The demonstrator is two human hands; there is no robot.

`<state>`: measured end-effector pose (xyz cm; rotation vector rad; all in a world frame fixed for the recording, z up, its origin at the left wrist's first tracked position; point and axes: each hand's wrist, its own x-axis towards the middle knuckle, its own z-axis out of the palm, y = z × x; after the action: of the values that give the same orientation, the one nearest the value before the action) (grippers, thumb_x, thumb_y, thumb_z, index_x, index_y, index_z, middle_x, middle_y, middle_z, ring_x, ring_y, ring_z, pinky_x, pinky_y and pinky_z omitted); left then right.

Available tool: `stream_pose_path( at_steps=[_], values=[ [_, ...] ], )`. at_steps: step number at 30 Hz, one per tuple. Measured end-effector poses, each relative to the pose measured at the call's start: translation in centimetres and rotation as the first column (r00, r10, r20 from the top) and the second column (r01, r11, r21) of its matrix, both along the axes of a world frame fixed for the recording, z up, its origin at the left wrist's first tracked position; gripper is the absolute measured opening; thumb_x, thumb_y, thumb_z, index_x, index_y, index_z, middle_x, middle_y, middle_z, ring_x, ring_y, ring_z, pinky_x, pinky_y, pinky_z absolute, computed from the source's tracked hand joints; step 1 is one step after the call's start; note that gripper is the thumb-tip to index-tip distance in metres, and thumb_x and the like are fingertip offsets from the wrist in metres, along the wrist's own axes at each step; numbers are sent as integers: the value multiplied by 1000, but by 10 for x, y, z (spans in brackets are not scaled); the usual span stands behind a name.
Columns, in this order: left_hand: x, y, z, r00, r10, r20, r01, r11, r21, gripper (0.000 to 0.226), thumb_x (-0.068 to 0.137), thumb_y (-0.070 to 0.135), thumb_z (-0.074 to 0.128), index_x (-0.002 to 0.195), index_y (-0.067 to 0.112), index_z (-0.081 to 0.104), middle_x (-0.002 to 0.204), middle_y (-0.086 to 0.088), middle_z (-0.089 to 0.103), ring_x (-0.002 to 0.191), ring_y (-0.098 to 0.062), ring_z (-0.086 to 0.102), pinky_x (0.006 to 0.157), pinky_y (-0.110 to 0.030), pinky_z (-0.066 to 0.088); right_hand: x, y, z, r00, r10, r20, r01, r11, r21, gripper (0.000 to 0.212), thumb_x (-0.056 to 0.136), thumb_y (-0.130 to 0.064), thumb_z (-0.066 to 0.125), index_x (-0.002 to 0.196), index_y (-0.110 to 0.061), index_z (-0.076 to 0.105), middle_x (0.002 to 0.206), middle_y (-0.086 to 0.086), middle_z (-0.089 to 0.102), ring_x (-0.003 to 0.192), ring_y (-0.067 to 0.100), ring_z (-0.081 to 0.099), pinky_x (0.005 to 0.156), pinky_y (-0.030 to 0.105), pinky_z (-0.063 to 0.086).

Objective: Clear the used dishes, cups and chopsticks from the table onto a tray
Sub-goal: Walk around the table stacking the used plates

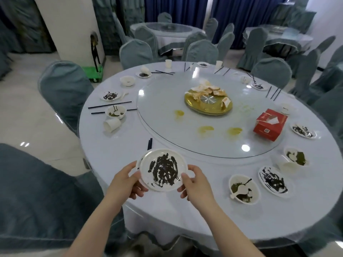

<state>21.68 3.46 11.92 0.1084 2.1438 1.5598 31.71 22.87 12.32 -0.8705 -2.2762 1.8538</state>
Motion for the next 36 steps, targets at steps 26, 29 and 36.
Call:
stream_pose_path(
  at_steps=[26,29,36],
  values=[
    [-68,-417,81,905,367,-216,-356,930,89,39,96,11,51,124,37,44,68,-8,74,46,-15,62,40,-21,42,-171,-401,61,872,432,-232,-449,893,-24,33,89,-6,59,117,-24,59,60,2,68,49,7,56,47,16,44],
    [-70,-470,82,878,431,-207,-419,902,101,37,96,11,50,108,46,48,69,-7,74,47,-14,62,42,-22,44,-192,-455,60,847,490,-206,-505,863,-26,37,90,-10,62,121,-29,53,64,1,70,52,6,59,48,15,45],
    [-104,-526,67,825,551,-129,-532,833,156,39,96,11,48,123,38,47,70,-9,74,48,-15,61,43,-21,44,-244,-513,57,805,558,-203,-579,813,-59,42,88,-10,63,128,-20,53,65,3,70,51,4,58,49,14,45]
  ],
)
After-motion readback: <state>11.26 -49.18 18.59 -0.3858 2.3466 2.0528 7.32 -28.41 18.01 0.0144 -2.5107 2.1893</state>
